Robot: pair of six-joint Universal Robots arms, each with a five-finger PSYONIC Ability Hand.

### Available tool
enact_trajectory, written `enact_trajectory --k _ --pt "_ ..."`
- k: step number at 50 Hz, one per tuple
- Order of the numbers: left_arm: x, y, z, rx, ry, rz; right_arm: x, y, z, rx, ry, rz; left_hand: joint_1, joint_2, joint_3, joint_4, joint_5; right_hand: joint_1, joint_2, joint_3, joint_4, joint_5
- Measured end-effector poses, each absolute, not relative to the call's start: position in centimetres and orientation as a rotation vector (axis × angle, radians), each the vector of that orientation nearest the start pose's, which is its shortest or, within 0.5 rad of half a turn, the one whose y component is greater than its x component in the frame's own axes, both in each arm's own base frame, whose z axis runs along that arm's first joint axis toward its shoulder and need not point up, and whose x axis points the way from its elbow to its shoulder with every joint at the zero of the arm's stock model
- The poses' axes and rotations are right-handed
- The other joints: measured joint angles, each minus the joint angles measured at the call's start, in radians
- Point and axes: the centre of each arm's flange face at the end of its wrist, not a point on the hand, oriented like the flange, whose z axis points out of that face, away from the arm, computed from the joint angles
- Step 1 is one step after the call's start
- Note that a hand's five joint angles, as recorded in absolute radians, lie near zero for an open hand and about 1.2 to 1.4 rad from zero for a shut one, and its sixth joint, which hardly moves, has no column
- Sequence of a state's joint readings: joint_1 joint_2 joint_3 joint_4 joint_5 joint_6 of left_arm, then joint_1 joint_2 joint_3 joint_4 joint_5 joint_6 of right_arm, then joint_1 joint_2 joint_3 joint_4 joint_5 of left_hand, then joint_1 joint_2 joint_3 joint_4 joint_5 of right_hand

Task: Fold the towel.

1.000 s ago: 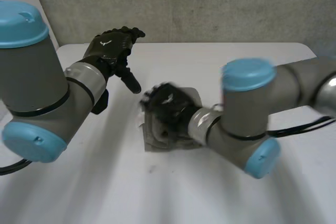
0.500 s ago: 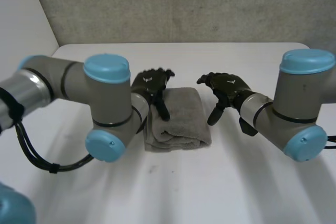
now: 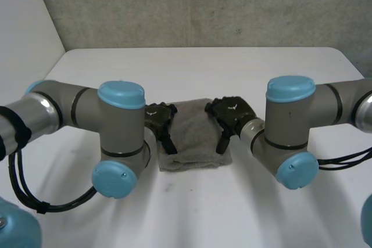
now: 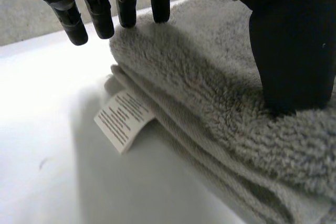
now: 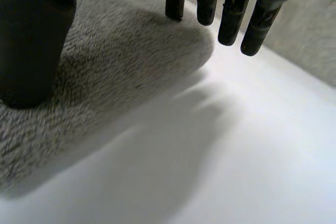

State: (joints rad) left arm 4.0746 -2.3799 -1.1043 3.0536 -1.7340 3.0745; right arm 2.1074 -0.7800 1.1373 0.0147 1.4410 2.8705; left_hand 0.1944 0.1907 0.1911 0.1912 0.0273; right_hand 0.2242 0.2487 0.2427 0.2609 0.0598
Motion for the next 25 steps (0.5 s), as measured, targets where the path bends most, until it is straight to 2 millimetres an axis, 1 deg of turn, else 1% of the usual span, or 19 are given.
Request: enact_trajectory --k 1,2,4,6,7,8,10,11,12,13,15,16,17,19,21,25 --pt "-34.5 -27.1 13.7 0.659 2.784 -1.814 34.1 -29.4 14.4 -1.035 2.149 -1.627 -0.003 -0.002 -0.001 -0.001 -0.001 0.0 0.0 0.0 0.0 0.0" --pt "-34.5 -27.1 14.0 0.657 2.781 -1.823 34.1 -29.4 14.7 -1.033 2.144 -1.637 -0.003 -0.003 -0.003 -0.003 -0.001 0.0 0.0 0.0 0.0 0.0" --pt "-34.5 -27.0 15.1 0.65 2.768 -1.861 34.0 -29.4 16.4 -1.018 2.115 -1.682 -0.003 -0.006 -0.005 -0.005 -0.001 0.0 0.0 0.0 0.0 0.0" --pt "-34.3 -26.9 16.9 0.636 2.747 -1.917 33.8 -29.4 18.5 -0.995 2.081 -1.739 -0.003 -0.006 -0.005 -0.005 -0.002 0.0 0.0 0.0 0.0 0.0" --pt "-34.2 -26.9 17.4 0.631 2.74 -1.934 33.6 -29.3 19.1 -0.987 2.072 -1.756 -0.003 -0.006 -0.005 -0.005 -0.002 0.0 0.0 0.0 0.0 0.0" --pt "-34.0 -26.9 18.5 0.62 2.726 -1.968 33.3 -29.3 20.4 -0.97 2.059 -1.79 -0.003 -0.006 -0.007 -0.007 -0.002 0.0 0.0 0.0 0.0 0.0" --pt "-33.2 -27.0 21.1 0.581 2.687 -2.045 32.4 -29.3 22.9 -0.925 2.038 -1.87 -0.005 -0.007 -0.007 -0.007 -0.002 0.0 0.0 0.0 0.0 0.0" --pt "-33.0 -27.0 21.6 0.57 2.678 -2.061 32.1 -29.3 23.6 -0.912 2.035 -1.891 -0.006 -0.007 -0.007 -0.006 -0.002 0.0 0.0 0.0 0.0 0.0" --pt "-32.1 -27.2 23.2 0.536 2.65 -2.102 31.2 -29.4 25.0 -0.877 2.034 -1.942 -0.007 -0.007 -0.007 -0.007 -0.002 0.0 0.0 0.0 0.0 0.0" --pt "-31.7 -27.3 23.8 0.52 2.638 -2.117 30.8 -29.5 25.6 -0.86 2.034 -1.965 -0.007 -0.007 -0.007 -0.006 -0.002 0.0 0.0 0.0 0.0 0.0" --pt "-30.0 -27.6 26.1 0.46 2.593 -2.166 28.9 -29.6 27.9 -0.79 2.038 -2.056 -0.007 -0.007 -0.007 -0.006 -0.002 0.0 0.0 0.0 0.0 0.0" --pt "-29.2 -27.7 26.9 0.436 2.575 -2.182 28.0 -29.6 28.9 -0.759 2.04 -2.094 -0.007 -0.007 -0.007 -0.007 -0.002 0.0 0.0 0.0 0.0 0.0" --pt "-28.9 -27.7 27.3 0.425 2.567 -2.188 27.5 -29.6 29.4 -0.743 2.04 -2.113 -0.007 -0.008 -0.007 -0.007 -0.002 0.0 0.0 0.0 0.0 0.0" --pt "-27.7 -27.5 28.6 0.396 2.546 -2.204 26.0 -29.3 31.0 -0.695 2.044 -2.169 -0.007 -0.008 -0.007 -0.007 -0.002 0.0 0.0 0.0 0.0 0.0" --pt "-27.0 -27.2 29.5 0.387 2.54 -2.207 25.0 -28.9 31.9 -0.67 2.051 -2.195 -0.007 -0.008 -0.007 -0.008 -0.002 0.0 0.0 0.0 0.0 0.0" --pt "-26.3 -26.2 30.6 0.398 2.55 -2.204 24.1 -28.0 32.6 -0.657 2.079 -2.188 -0.011 -0.012 -0.013 -0.012 -0.002 0.0 0.0 0.0 0.0 0.0"
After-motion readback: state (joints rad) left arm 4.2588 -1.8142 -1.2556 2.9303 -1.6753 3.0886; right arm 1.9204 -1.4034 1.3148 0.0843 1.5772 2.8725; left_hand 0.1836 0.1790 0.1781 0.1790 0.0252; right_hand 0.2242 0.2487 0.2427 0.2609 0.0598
